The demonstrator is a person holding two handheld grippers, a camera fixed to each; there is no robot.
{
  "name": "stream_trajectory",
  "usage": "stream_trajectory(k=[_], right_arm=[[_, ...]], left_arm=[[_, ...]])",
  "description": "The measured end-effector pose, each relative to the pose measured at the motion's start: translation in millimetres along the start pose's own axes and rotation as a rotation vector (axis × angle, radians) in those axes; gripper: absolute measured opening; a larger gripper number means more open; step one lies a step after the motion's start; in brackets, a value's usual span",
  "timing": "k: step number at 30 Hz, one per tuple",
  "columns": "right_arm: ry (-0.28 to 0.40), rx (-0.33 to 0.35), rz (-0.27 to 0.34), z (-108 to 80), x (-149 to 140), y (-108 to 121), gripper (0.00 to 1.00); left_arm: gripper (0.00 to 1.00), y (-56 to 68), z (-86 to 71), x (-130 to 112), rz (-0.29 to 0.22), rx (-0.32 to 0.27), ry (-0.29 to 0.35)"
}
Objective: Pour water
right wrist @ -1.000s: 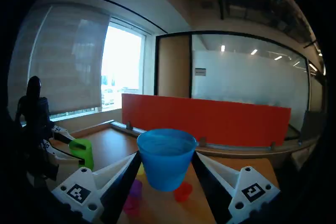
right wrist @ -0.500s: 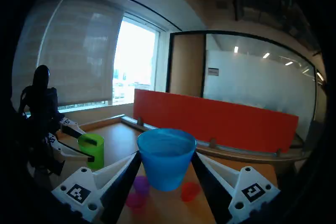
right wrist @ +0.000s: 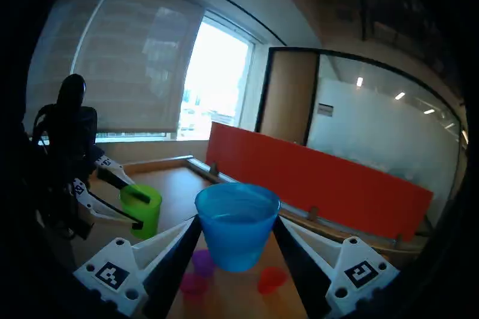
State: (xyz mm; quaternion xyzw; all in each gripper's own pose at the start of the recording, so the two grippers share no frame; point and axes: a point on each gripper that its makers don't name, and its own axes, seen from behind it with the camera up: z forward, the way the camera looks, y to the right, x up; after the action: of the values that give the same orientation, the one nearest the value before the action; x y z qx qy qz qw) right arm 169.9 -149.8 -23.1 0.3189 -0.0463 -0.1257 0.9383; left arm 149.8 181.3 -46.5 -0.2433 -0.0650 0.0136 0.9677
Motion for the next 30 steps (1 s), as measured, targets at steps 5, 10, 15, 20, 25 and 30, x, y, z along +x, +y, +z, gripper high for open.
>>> stream_trajectory(k=[5, 10, 15, 20, 25, 30], right_arm=[[-0.001, 0.031, -0.038, 7.1, 6.4, -6.5, 0.89], [0.001, 0.06, -0.076, 13.8, 11.2, -14.0, 0.88], [0.004, 0.083, -0.126, 20.4, 14.7, -21.8, 0.89], [0.015, 0.102, -0.165, 26.4, 20.3, -29.1, 0.89], [0.022, 0.116, -0.195, 33.4, 25.4, -34.0, 0.89], [0.026, 0.125, -0.225, 39.2, 28.9, -35.8, 0.89]], left_arm=[[0.85, 4.3, 0.4, 1.6, -0.001, -0.007, 0.003], [0.84, 7.8, -0.3, 3.8, 0.0, -0.012, 0.007], [0.85, 9.3, -1.3, 6.2, 0.002, -0.014, 0.011], [0.85, 11.2, -2.0, 9.0, 0.002, -0.016, 0.015], [0.84, 12.9, -1.7, 11.2, 0.002, -0.021, 0.018], [0.85, 14.1, -0.9, 12.2, 0.005, -0.024, 0.017]])
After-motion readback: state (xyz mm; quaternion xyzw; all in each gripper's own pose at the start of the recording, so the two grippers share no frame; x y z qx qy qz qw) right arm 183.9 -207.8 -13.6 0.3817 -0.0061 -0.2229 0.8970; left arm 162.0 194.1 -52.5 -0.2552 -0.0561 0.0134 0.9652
